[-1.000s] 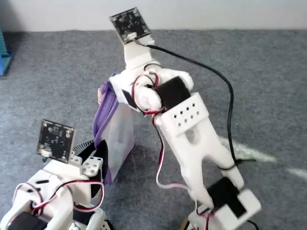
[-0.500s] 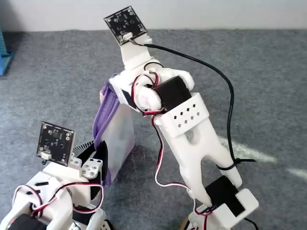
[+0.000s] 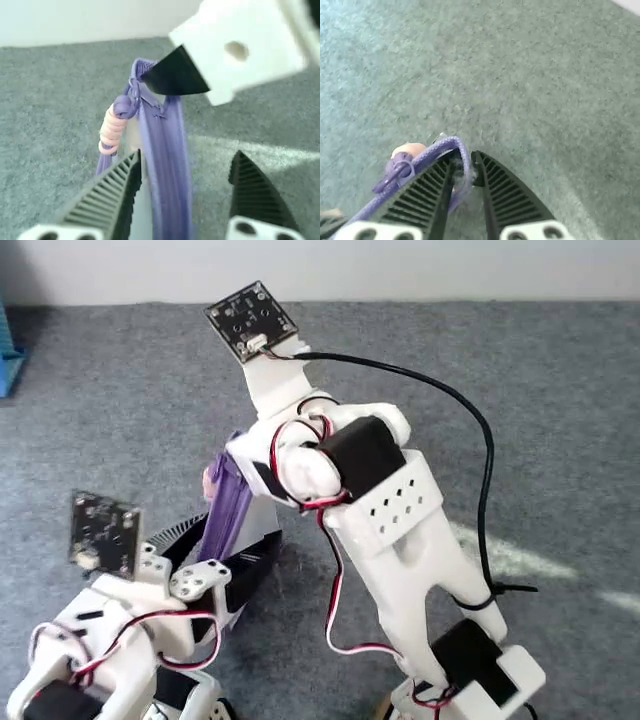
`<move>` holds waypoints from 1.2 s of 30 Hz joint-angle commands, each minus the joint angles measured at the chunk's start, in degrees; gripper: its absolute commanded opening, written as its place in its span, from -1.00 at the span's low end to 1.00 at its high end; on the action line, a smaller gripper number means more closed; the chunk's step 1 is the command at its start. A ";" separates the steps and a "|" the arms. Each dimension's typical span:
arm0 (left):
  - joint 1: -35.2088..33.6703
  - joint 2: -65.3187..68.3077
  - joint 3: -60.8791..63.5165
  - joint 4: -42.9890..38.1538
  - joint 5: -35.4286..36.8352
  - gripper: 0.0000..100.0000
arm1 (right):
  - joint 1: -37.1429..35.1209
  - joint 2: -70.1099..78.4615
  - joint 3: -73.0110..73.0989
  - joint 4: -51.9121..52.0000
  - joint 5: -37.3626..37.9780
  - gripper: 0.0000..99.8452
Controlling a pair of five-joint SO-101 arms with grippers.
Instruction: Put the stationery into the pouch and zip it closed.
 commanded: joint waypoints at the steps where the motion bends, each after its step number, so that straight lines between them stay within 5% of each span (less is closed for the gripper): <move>1: 0.26 -0.18 1.89 -1.85 0.62 -0.70 | -0.75 -3.21 -1.14 1.19 -0.35 -0.98; 5: 0.26 -0.26 2.33 -1.49 -1.32 -0.98 | 3.21 -5.23 -1.14 1.27 -0.35 -0.98; 17: 0.26 -0.26 0.66 -2.64 -2.37 -0.98 | 5.49 -11.38 -1.14 1.27 -0.44 -0.98; 25: -0.35 -0.09 1.01 -12.22 -18.90 -0.98 | 10.59 -17.89 -1.05 3.56 -2.90 -0.98; 30: -5.63 0.26 7.25 -25.49 -31.47 -0.98 | 14.64 -18.77 -0.88 9.98 -8.53 -0.98; 36: -2.55 -0.35 17.98 -27.43 -32.97 -0.98 | 15.16 -18.51 -0.70 9.98 -11.78 -0.98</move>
